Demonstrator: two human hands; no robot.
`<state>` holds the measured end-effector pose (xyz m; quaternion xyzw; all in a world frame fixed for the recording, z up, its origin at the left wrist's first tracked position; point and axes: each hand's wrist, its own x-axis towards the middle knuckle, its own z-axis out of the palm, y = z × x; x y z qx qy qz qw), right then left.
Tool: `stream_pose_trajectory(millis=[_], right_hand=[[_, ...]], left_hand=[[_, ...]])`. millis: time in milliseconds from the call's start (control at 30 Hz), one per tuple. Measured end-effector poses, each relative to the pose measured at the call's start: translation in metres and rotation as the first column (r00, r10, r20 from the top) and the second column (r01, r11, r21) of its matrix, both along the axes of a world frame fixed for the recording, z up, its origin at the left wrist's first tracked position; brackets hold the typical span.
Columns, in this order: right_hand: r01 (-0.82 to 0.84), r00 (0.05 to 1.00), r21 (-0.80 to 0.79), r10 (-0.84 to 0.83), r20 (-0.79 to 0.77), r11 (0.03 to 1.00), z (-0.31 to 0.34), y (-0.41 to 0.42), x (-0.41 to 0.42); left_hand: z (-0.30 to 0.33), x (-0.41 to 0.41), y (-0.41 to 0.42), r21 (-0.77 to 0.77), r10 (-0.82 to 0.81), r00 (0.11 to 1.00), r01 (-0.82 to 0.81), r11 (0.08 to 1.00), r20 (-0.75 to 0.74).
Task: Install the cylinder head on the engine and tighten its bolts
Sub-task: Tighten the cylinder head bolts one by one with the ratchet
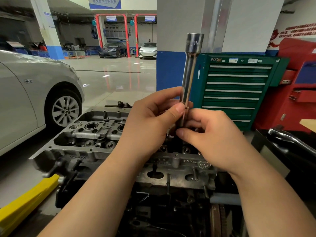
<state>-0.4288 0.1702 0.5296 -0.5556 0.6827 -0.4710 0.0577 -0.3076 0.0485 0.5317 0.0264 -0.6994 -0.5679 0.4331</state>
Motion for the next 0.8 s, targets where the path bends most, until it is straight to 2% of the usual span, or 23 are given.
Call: stream_pose_trajectory(millis=[100, 200, 300, 400, 500, 667, 800], right_hand=[[0.069, 0.997, 0.002, -0.069, -0.044, 0.998, -0.0011, -0.0014, 0.0024], [0.14, 0.985, -0.04, -0.143, -0.093, 0.989, -0.002, -0.003, 0.0056], [0.066, 0.995, -0.014, -0.067, -0.071, 0.998, -0.0009, -0.0017, 0.0042], [-0.003, 1.0, 0.009, 0.003, -0.002, 1.0, -0.0001, -0.0005, 0.0018], [0.049, 0.998, 0.017, -0.048, -0.036, 0.999, -0.0009, -0.0012, 0.0008], [0.104, 0.987, -0.036, -0.107, -0.119, 0.994, -0.0013, -0.0017, 0.0078], [-0.03, 1.0, -0.005, 0.03, 0.0, 1.0, -0.0001, 0.0002, 0.0053]], left_hand=[[0.0008, 0.0003, 0.0011, -0.038, -0.009, 1.0, 0.009, 0.999, 0.002], [0.0008, -0.0005, -0.0006, -0.072, 0.06, 0.998, -0.059, 0.996, 0.01], [0.0002, 0.0, -0.0027, 0.007, 0.072, 0.997, -0.072, 0.997, -0.02], [0.0007, 0.0007, -0.0018, -0.009, 0.009, 1.0, -0.009, 1.0, 0.004], [0.0012, 0.0008, 0.0007, -0.011, -0.002, 1.0, 0.001, 1.0, -0.008], [0.001, -0.0001, 0.0007, -0.033, 0.087, 0.996, -0.087, 0.996, -0.003], [0.0003, 0.0005, -0.0003, -0.021, 0.026, 1.0, -0.025, 0.999, 0.008]])
